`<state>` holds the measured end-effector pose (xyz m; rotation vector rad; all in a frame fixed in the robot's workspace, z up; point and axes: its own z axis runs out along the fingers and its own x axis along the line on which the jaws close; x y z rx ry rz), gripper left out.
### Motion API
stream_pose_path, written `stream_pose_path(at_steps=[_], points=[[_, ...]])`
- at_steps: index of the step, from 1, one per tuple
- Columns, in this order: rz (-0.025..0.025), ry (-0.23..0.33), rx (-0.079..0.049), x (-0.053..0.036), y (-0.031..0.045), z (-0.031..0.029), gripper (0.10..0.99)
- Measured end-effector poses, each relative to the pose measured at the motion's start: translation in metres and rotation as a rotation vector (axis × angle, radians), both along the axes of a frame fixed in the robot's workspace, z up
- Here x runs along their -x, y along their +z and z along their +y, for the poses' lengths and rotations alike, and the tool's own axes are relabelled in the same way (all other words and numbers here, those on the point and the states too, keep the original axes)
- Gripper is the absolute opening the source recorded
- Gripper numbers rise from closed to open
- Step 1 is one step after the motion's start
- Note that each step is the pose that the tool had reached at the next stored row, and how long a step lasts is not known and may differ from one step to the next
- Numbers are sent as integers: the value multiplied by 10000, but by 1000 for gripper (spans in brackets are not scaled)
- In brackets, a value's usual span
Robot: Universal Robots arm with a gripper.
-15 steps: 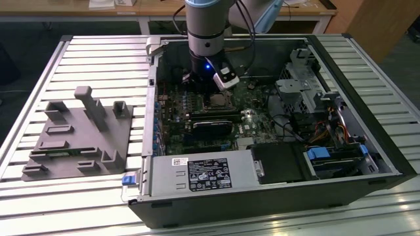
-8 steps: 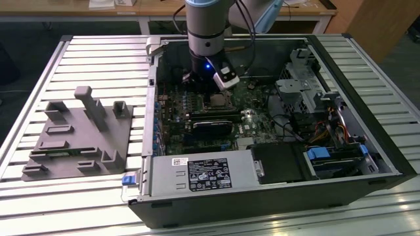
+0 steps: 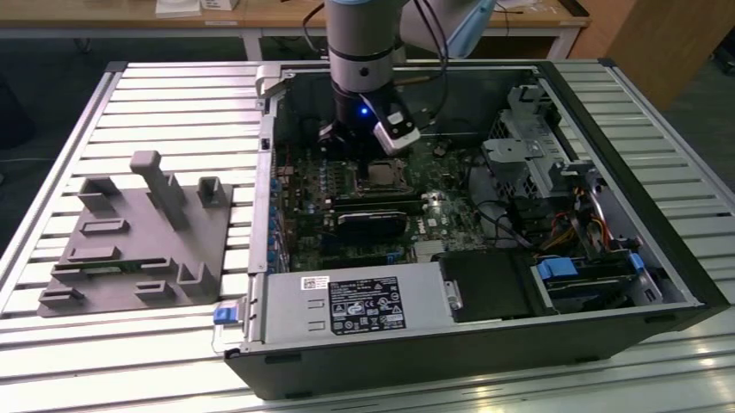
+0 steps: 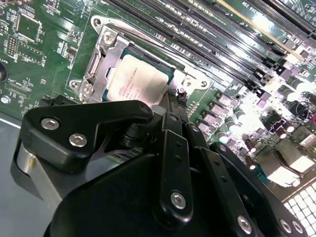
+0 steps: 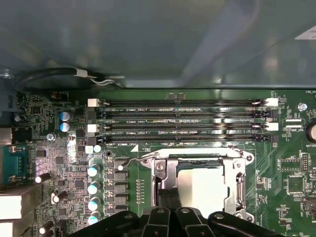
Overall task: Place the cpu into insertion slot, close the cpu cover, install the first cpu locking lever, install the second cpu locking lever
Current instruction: 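Close the cpu cover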
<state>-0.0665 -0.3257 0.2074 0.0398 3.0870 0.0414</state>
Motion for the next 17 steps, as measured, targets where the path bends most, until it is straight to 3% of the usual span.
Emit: stream_pose_path(at_steps=[11, 17], points=[[37, -3, 2, -251, 1, 0, 106], [44, -2, 3, -275, 14, 4, 106]])
